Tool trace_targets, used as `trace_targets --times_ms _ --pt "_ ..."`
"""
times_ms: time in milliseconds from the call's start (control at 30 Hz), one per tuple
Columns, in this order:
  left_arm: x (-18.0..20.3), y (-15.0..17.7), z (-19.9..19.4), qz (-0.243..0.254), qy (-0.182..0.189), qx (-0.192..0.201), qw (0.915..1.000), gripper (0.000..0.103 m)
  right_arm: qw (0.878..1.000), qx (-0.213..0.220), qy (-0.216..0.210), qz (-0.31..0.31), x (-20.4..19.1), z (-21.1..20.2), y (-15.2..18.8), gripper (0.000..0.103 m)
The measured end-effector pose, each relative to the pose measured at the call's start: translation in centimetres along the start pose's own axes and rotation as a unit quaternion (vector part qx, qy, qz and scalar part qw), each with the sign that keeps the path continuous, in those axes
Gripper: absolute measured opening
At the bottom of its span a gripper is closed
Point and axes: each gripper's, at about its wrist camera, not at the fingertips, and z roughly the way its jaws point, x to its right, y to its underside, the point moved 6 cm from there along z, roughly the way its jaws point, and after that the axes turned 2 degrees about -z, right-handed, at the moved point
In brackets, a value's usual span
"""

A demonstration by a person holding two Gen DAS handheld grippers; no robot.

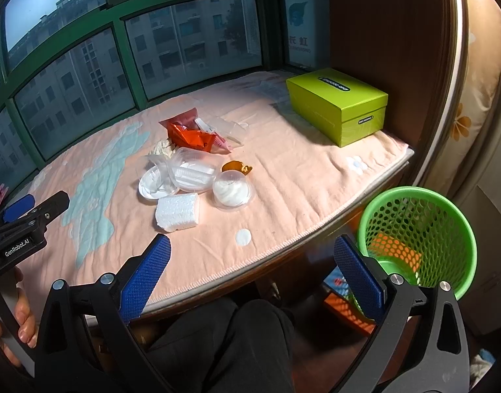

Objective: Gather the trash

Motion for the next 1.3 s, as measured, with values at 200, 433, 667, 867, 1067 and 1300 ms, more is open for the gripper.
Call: trace_targets --times_ms 200,433,667,867,1067,1300 --pt "0.0 0.0 0.0 0.0 -0.001 0.0 1.0 0.097 1.0 -0.002 0.0 0.002 0.0 0.1 0.0 0.098" --pt "-0.1 -0.1 0.3 -0.002 -0.002 0.0 1.0 0.097 1.0 -0.004 -0.002 0.002 0.0 0.1 0.0 0.098" --pt "-0.3 -0.2 0.4 -0.003 -0.004 0.0 1.0 0.097 1.0 -0.005 -0.002 0.002 -0.1 0.2 0.0 0.098" --pt "-0.4 -0.3 0.5 -0.001 -0.003 -0.002 1.0 0.097 1.0 -0.007 -0.002 0.002 0.0 0.3 0.0 0.098" --pt "-0.3 -0.8 1.0 0.001 -0.004 -0.004 1.0 0.097 1.0 -0.011 -0.002 0.001 0.0 0.9 -0.2 0.098" --pt "0.0 -1.8 2.2 0.002 -0.004 -0.01 0.9999 0.097 1.0 -0.018 -0.005 -0.002 -0.2 2.2 -0.9 0.098"
